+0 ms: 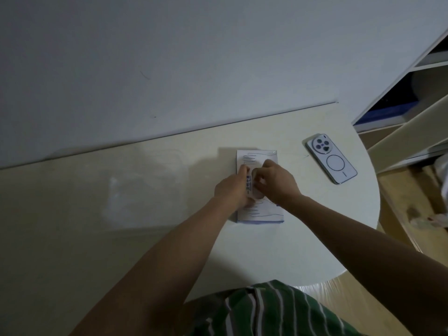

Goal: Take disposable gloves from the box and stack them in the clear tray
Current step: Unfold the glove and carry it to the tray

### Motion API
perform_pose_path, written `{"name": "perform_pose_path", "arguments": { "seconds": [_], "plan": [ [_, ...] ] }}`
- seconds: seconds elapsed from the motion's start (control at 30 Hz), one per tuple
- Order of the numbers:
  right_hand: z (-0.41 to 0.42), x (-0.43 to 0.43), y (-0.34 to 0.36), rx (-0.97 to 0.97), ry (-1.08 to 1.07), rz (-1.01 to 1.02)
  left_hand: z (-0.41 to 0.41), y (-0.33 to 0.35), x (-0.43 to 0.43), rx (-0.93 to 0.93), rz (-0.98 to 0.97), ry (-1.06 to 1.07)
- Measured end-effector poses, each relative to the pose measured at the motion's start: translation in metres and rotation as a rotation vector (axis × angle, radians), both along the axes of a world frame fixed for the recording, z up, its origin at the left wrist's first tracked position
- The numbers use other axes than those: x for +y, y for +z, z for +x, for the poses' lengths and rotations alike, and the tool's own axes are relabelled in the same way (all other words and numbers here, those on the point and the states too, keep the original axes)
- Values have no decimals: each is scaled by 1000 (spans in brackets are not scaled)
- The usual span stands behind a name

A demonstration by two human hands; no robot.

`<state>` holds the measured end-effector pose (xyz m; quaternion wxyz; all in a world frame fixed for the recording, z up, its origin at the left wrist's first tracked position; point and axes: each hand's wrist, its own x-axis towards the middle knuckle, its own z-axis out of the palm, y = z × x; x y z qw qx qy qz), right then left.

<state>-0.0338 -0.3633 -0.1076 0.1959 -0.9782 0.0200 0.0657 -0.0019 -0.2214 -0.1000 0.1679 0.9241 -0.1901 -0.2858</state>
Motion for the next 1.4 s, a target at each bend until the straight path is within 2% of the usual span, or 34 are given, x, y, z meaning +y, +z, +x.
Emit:
{"name": "perform_pose_path", "arguments": {
  "seconds": [0.13,0.3,0.37,0.4,0.47,0.53,0.6,0.67,0.83,0.93,1.1,1.27,1.4],
  "plan": [
    [-1,-14,17,-147,19,288,2,1,-3,15,21,3],
    [7,-17,45,-108,-256,764,5,3,-5,81,37,-6],
    [12,-16,52,-116,-327,880,9,9,-2,138,-32,-3],
    [13,-15,54,-109,-342,900,11,10,2,178,-136,8],
    [15,-14,58,-65,-348,895,13,16,16,299,-417,91],
    [17,-13,58,-14,-361,866,13,29,31,394,-617,176],
    [19,-11,59,26,-379,838,15,40,40,374,-790,159],
    [21,-1,60,54,-376,831,17,57,51,337,-909,248],
    [28,33,71,192,-249,781,22,72,80,248,-1035,705],
    [32,59,80,297,-111,814,21,77,105,178,-1010,879],
    [36,99,85,290,56,808,15,72,161,170,-952,1022],
    [47,139,90,233,-31,816,12,59,208,286,-918,1047],
    [53,161,98,363,108,740,19,55,234,314,-1099,1074]
  ]
}}
